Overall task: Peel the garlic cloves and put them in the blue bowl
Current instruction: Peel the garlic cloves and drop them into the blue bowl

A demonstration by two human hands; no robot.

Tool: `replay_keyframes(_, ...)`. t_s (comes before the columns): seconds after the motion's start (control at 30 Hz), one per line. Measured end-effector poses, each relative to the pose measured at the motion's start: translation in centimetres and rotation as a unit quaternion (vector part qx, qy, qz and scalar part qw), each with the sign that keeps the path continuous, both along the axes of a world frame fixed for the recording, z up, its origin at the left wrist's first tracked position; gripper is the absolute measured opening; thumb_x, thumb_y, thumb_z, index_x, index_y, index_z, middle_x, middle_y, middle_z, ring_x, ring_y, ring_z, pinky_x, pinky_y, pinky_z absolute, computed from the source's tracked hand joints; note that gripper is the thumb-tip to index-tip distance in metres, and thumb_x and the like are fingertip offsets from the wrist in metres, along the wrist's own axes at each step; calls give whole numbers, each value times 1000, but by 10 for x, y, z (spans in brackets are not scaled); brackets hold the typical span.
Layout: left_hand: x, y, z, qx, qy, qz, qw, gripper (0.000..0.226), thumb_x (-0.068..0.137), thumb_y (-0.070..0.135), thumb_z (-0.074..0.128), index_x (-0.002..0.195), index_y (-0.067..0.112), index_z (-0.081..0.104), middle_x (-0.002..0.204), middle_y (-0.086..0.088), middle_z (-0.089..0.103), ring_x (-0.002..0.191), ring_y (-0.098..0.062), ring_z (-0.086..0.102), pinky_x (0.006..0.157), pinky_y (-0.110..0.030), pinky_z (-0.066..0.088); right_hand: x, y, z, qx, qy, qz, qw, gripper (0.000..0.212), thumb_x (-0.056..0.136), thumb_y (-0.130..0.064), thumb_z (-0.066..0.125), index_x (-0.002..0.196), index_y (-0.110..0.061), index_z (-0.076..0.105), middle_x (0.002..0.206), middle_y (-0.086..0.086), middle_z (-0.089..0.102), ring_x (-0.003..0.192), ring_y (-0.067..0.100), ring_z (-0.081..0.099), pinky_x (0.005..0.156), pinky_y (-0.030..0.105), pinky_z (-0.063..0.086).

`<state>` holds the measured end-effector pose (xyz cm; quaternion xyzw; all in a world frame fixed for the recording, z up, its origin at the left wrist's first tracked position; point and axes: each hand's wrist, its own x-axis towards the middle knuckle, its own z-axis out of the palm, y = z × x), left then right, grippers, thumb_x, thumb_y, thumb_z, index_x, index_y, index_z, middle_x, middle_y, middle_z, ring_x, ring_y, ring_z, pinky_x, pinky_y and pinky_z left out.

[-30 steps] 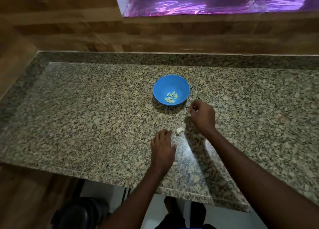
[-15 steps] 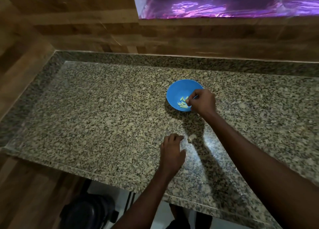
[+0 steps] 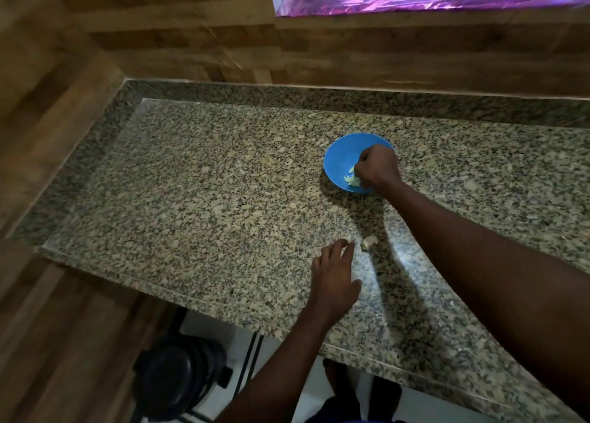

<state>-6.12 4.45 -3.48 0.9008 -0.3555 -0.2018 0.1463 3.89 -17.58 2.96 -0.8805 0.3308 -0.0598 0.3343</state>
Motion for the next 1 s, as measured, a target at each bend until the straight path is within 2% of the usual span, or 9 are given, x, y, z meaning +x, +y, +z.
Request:
replay_keyframes(0.07,1,2,-2,-7,3,-3,1000,79,92,36,63,158,21,22,164,-1,18,146,-24,17,114,-48,25,3,-4,-2,3,10,6,1000,18,72,-6,60,64,8,69,50,18,56,52,33,58,57,39,56)
replay_keyframes(0.17,3,2,-4,-17,-4,-10,1000,78,91,37,64,157,20,27,162,-1,22,144,-25,21,113,-47,27,6,-8,-5,14,24,14,1000,24,83,-13,60,64,1,53,54,9,43,60,29,48,48,32,33)
replay_keyframes(0.3,9,1,-5,-61,3,19,998,65,88,33,65,148,18,45,149,-1,41,134,-25,35,107,-47,37,-5,-5,6,-4,-12,-1,1000,14,81,-9,61,77,4,65,71,19,64,68,33,60,60,38,49)
replay_keyframes(0.4,16,-7,-3,-122,2,66,990,46,88,25,67,131,11,61,128,-8,59,120,-29,48,100,-44,43,-38,2,16,-25,-72,-25,997,14,88,-10,58,74,-6,60,69,10,59,65,24,54,62,30,40)
replay_keyframes(0.5,22,-24,4,-136,15,86,987,38,90,26,70,125,11,64,114,-10,63,111,-30,52,91,-41,46,-91,12,5,-8,-88,-49,995,20,90,-14,59,71,-7,59,65,9,62,60,24,58,57,32,46)
replay_keyframes(0.63,17,-47,7,-127,26,56,990,41,91,25,71,131,17,63,113,-10,58,107,-28,54,82,-37,46,-166,35,-24,36,-10,-60,998,14,84,-15,66,70,-14,67,62,4,66,58,20,63,59,29,49)
replay_keyframes(0.77,12,-55,3,-126,-21,62,990,29,88,11,71,116,18,71,105,-8,59,97,-26,58,72,-27,39,-210,48,-47,41,68,-20,997,15,83,-13,67,71,-21,73,57,-1,65,52,13,60,50,23,45)
replay_keyframes(0.9,4,-54,8,-172,80,126,974,25,82,15,79,107,15,76,94,-2,67,83,-16,62,72,-22,41,-220,50,-51,24,86,2,996,21,84,-8,67,81,-25,79,69,2,73,62,21,66,54,26,47)
replay_keyframes(1.0,-5,-55,17,-195,191,168,947,24,76,9,84,98,13,76,76,5,65,63,-4,57,60,-15,46,-218,52,-48,33,77,5,996,26,85,-5,64,80,-25,80,78,-1,75,68,20,68,59,27,50)
